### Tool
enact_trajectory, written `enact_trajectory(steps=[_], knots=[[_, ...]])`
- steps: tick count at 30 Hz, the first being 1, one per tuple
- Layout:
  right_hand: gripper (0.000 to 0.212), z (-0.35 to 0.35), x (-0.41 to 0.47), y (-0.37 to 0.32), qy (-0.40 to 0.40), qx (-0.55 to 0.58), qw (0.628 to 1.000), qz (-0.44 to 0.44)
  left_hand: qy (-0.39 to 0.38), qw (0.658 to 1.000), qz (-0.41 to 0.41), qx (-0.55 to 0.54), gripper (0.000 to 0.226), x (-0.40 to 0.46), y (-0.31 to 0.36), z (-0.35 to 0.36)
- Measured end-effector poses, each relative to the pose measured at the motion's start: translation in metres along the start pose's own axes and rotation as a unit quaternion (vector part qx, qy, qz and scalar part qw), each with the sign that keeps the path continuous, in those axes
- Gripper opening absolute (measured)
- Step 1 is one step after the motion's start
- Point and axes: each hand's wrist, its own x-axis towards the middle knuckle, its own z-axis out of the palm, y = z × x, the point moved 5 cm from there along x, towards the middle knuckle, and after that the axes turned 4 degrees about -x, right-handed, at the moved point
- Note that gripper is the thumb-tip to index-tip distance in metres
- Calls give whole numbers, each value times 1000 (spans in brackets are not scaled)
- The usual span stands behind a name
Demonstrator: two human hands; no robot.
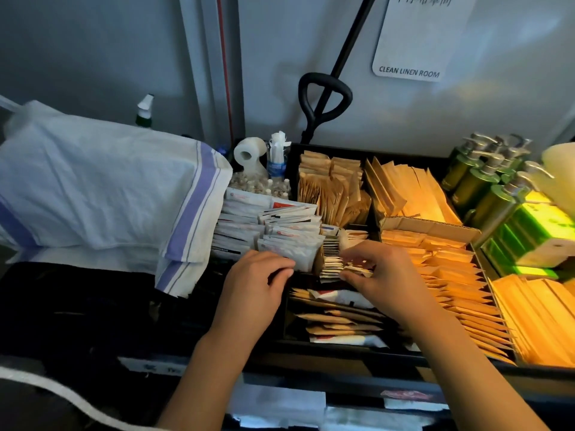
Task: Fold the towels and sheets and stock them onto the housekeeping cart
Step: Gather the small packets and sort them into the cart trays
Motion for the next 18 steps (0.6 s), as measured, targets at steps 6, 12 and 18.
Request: enact_trajectory(steps=[6, 12, 18], knots=[[33, -4, -12, 24, -77, -59, 995, 33, -59, 998, 22, -24, 24, 8, 23, 35], [20, -8, -16, 21, -65, -54, 996, 10, -84, 995, 19, -43, 28, 12, 34, 55], [15, -21, -4, -7, -19, 34, 999, -33, -54, 996, 20, -64, 22, 16, 29, 39]])
